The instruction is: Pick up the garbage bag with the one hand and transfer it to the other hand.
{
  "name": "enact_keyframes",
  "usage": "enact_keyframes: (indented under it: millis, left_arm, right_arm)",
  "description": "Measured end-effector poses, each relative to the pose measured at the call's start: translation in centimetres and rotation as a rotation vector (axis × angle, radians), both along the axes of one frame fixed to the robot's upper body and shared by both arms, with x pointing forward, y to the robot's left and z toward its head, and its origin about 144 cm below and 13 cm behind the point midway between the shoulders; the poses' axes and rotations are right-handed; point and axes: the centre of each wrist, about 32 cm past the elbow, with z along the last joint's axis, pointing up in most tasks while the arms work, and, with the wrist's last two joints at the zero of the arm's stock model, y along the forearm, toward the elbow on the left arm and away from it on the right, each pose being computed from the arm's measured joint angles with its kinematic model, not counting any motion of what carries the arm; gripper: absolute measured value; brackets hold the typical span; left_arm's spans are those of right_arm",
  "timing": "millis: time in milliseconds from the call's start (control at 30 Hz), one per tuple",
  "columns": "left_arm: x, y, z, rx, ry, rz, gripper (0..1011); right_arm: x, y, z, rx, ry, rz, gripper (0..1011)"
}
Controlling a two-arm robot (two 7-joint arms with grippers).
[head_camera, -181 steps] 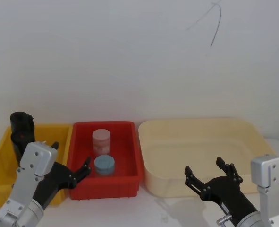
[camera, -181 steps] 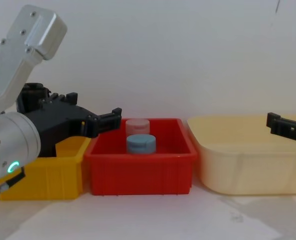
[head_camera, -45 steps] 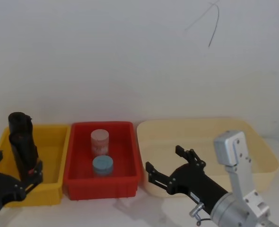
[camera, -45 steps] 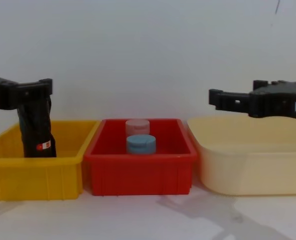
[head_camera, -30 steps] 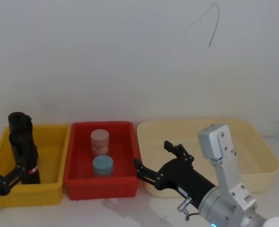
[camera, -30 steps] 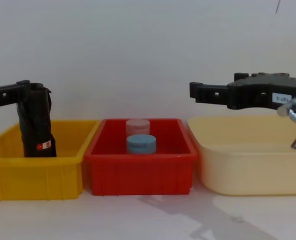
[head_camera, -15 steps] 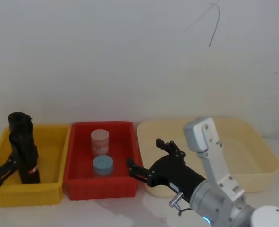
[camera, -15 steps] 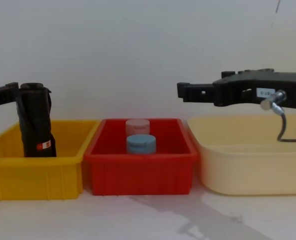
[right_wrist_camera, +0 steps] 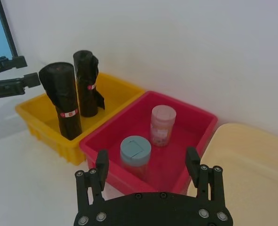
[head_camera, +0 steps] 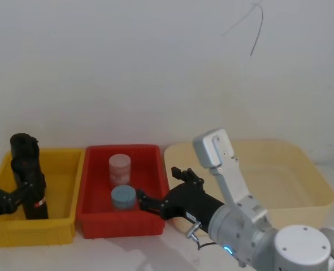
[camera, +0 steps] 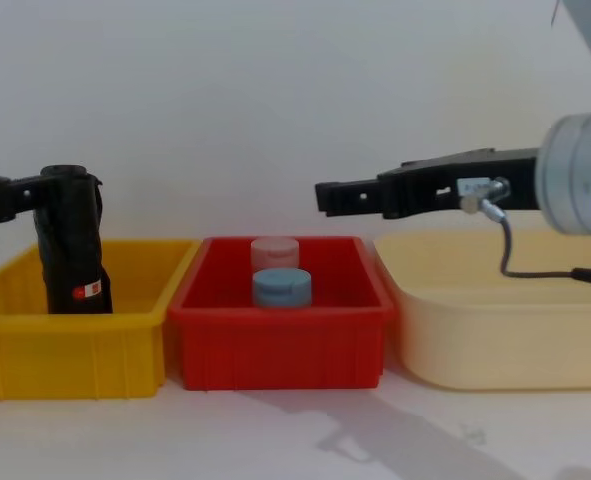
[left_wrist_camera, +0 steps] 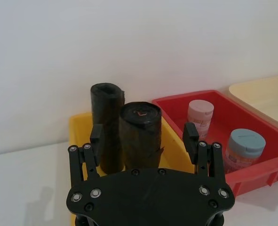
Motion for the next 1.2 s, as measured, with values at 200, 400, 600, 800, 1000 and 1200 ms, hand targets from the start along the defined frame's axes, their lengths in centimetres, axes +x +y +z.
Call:
enact_keyframes:
  millis: [200,400,600,800,1000,1200]
  left_arm:
    - [0.9,-0.5,0.1,0.005,0.011,-0.011,1001]
    - [1.5,-1.1,0.4,0.016,0.022,0.006,1001]
    - [1.7,-1.5,0.6,0.026,0.04,0.036,1001]
    - [1.9,-1.7,0.9,0.029,0.051,0.042,1001]
    - [2.4,-1.8,1.0,0.03,0.062,0.032,1001]
    - [3.4,-1.9,1.1,0.031,0.081,0.014,1001]
  right_arm:
    - [1.0,1.0,0.5,-0.006,0.061,0.001,1001]
    - [1.9,1.9,1.0,-0.002,0.121,0.006,1001]
    - [2.6,2.6,1.4,0.006,0.157,0.012,1001]
    - [3.2,3.0,1.5,0.016,0.18,0.008,1001]
    - [3.6,3.3,1.5,0.024,0.198,0.002,1001]
    - [3.9,3.6,1.4,0.03,0.215,-0.001,1001]
